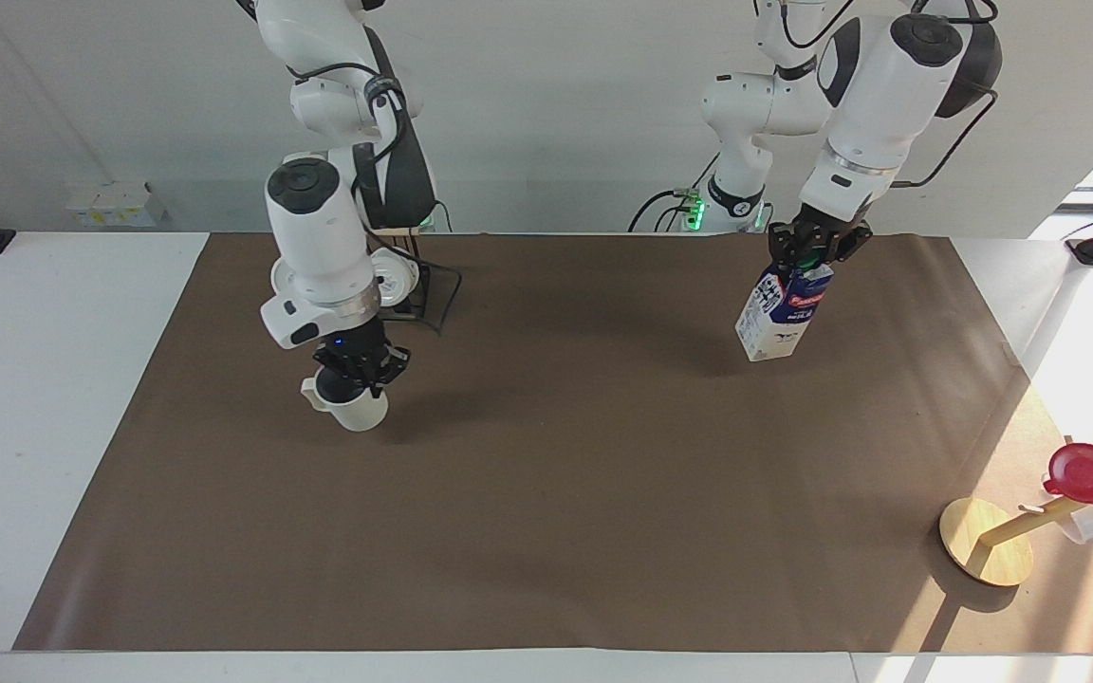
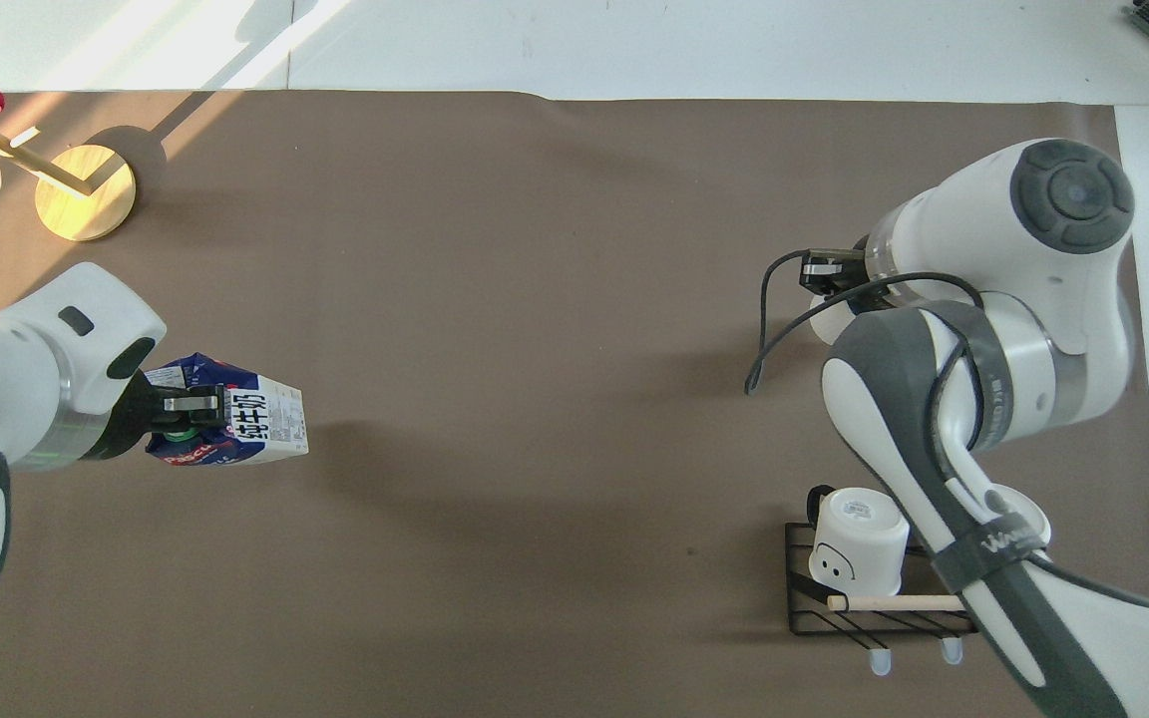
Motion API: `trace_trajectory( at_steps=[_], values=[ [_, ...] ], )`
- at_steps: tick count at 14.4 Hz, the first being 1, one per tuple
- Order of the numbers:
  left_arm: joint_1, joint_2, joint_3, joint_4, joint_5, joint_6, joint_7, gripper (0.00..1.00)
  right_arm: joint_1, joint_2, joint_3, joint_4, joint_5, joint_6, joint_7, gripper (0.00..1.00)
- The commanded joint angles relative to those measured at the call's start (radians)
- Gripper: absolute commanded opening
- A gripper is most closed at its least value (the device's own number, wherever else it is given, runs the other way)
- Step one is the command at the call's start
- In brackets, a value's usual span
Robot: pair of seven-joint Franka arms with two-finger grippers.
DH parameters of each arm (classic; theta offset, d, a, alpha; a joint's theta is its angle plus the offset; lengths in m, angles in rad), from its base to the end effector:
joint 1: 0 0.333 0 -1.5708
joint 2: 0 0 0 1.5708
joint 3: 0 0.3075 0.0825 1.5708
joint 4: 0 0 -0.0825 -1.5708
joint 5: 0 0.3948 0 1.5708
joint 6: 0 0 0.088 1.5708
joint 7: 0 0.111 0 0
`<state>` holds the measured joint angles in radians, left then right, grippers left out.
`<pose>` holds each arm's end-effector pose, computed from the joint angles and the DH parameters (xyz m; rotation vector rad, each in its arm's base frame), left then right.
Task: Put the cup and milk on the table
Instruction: 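Carry the mug toward the table center with the right gripper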
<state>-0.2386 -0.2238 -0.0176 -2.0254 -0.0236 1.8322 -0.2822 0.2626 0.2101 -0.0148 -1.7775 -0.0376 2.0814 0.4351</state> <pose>0.4896 -0.1309 0.5329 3.1145 0.0500 0.0381 0.6181 0.1548 0.4299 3.1231 -0.2661 0.1579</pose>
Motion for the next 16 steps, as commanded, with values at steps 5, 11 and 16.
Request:
trace_trajectory(
  at_steps=[5,11,16],
  values=[
    [-0.059,0.004,-0.022,0.027,0.013,-0.033,-0.141,0.38,0.187,-0.005,0.001,-0.011,0.011,-0.001,0.224,0.0],
    [-0.061,0.003,-0.024,0.024,0.013,-0.033,-0.143,0.38,0.288,0.024,0.006,-0.02,0.083,0.026,0.263,0.0],
    [-0.059,0.0,-0.024,0.022,0.013,-0.033,-0.14,0.38,0.397,0.086,0.006,-0.03,0.093,0.121,0.359,0.0]
  ],
)
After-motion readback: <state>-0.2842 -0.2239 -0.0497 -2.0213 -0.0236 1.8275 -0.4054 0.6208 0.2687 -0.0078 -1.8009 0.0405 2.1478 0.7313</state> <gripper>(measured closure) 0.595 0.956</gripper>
